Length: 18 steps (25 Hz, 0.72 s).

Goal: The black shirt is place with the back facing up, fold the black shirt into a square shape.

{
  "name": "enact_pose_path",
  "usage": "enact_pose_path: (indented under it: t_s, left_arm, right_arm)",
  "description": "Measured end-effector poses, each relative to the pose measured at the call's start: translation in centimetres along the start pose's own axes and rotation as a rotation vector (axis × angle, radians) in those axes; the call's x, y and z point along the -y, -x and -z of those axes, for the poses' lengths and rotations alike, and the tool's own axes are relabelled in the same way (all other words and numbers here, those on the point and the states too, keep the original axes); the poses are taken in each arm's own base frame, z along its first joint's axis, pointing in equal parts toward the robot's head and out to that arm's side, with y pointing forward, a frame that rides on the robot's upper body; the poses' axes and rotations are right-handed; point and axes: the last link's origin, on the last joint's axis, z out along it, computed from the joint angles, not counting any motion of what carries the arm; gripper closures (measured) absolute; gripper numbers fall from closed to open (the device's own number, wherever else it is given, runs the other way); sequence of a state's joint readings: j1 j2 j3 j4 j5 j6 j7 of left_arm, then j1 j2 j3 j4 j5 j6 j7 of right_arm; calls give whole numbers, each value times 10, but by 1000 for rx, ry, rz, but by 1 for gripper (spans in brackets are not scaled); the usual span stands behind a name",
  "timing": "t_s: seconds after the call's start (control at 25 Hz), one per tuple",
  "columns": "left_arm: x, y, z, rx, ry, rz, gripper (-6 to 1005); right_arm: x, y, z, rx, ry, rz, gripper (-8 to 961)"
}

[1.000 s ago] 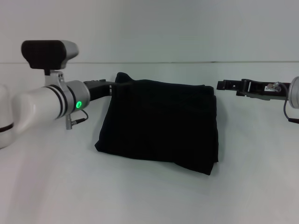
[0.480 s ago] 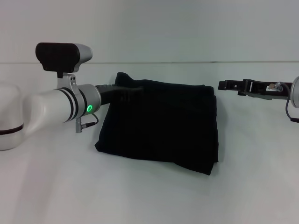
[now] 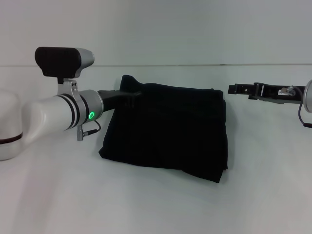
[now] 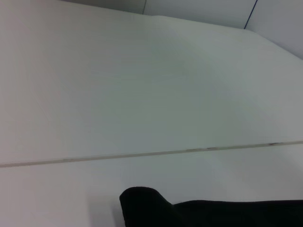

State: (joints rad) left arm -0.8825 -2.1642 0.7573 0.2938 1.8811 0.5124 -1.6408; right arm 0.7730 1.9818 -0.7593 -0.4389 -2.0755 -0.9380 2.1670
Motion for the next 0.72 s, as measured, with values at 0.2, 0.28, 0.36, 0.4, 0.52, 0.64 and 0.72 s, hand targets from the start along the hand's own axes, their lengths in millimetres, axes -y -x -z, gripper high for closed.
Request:
enact_pose_path:
  t_s: [0.2,0.28,0.36,0.4,0.52,0.64,0.72]
  left_arm:
    - [-2,1,-1,1,3,-1,530]
    - [-2,1,-1,0,3,2,628]
    - [-1,1,0,-2,1,9,710]
    - [-1,1,0,-4,-2,13,750]
    - [0,0,0,-12,-8,33,860]
    - [2,1,0,-21,-14,60,945]
    - [3,1,1,-23,-16,68,1001]
  right_arm:
    - [1,0,0,3,-5,1,71]
    - [1,1,0,4,-5,2,71]
    - [0,1,0,4,-5,2,70]
    - [0,0,0,3,-4,2,70]
    - [0,0,-1,3,-3,1,69]
    - [-1,0,-1,3,-3,1,70]
    - [-1,-1,-1,2,-3,5,71]
